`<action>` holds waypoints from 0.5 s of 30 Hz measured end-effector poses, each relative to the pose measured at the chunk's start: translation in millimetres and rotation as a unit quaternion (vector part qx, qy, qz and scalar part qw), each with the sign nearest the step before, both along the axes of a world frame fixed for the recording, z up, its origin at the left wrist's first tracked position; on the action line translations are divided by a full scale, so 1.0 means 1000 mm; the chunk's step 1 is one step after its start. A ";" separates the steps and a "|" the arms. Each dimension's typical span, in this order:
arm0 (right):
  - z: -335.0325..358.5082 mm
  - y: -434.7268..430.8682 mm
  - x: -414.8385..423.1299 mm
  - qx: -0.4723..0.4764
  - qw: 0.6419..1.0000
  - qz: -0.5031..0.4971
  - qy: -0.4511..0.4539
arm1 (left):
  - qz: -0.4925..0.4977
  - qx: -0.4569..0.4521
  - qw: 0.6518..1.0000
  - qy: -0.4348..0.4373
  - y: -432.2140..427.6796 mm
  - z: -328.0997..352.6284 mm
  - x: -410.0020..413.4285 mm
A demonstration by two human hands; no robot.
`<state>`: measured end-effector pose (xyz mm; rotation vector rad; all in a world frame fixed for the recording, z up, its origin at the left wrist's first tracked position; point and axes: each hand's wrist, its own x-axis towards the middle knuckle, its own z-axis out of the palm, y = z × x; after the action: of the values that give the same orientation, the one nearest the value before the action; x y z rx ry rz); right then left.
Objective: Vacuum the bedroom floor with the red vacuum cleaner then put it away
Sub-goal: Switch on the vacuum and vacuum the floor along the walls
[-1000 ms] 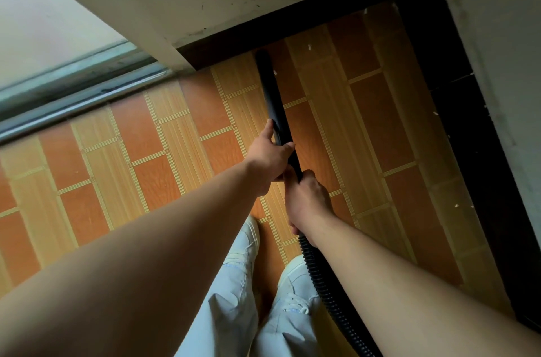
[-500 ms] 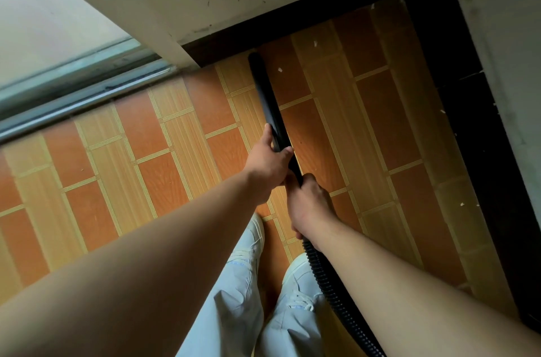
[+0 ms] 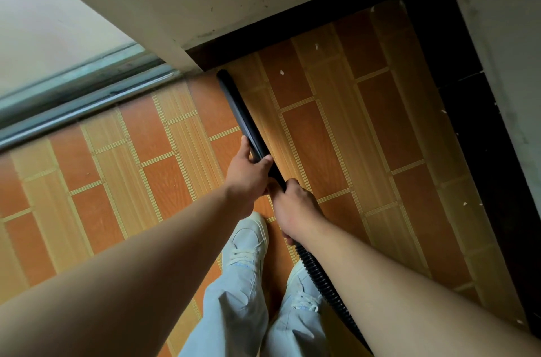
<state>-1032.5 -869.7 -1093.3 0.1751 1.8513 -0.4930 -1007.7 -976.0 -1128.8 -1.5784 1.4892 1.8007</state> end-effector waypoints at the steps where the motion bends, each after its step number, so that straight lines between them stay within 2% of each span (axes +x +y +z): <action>1: -0.001 0.000 0.000 -0.001 1.000 -0.001 0.005 | -0.005 0.001 1.000 0.004 -0.001 -0.001 -0.003; 15: 0.010 0.053 0.017 0.002 0.998 -0.065 0.026 | -0.053 0.048 0.997 -0.002 0.053 0.000 0.001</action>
<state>-1015.5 -817.2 -1083.6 0.2888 1.9003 -0.5886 -1006.2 -922.7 -1128.8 -1.4312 1.4342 1.7798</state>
